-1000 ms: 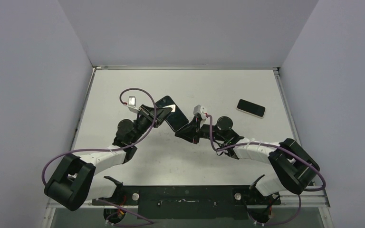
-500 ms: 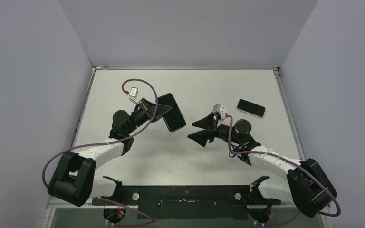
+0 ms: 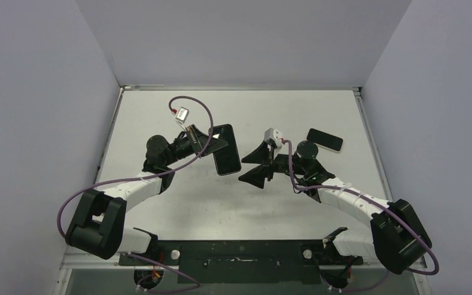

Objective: Take the phone out of the phone case
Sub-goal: Remove the phone case from the phone.

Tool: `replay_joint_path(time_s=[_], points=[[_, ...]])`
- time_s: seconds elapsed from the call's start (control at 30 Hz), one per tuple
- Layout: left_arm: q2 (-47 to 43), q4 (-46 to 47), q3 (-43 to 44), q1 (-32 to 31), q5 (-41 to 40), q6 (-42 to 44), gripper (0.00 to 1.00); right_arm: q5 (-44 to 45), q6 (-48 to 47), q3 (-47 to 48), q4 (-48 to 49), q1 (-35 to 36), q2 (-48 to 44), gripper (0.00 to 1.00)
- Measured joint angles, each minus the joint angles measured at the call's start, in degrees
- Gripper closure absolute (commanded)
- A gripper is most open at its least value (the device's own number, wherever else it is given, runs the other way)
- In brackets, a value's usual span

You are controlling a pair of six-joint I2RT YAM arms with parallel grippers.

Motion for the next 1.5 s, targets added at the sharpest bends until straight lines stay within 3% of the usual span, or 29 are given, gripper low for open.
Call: replay_joint_path(time_s=[0.47,0.83,1.17,1.5], points=[[1.9,3.0,0.6,0.0,3.3,-0.2,1.00,-6.8,0.2,4.8,-2.1,0.0,6.8,0.43],[1.9,3.4,0.6,0.0,3.6,-0.2,1.00,-9.9,2.7,6.5,-0.3,0.0,8.1,0.47],[2.1,3.4,0.8,-0.1,3.7,-0.2,1.00,-12.0,4.7,7.5,1.4,0.0,9.8,0.63],[2.1,3.4,1.4,-0.5,4.5,1.5,1.00,-13.5,7.1,7.5,2.9,-0.1,11.3,0.96]])
